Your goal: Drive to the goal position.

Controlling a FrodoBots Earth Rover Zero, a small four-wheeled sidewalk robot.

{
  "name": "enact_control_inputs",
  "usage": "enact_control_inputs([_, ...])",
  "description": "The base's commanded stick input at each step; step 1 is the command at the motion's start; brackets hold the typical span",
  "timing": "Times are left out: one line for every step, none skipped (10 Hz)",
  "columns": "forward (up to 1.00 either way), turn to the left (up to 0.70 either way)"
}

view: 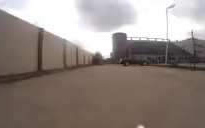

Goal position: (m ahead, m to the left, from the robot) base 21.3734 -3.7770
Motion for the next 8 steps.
enact_control_inputs([0.70, -0.16])
enact_control_inputs([0.70, 0.00])
enact_control_inputs([0.70, 0.00])
enact_control_inputs([0.70, 0.00])
enact_control_inputs([0.70, 0.00])
enact_control_inputs([0.70, 0.00])
enact_control_inputs([0.70, 0.00])
enact_control_inputs([0.70, 0.00])
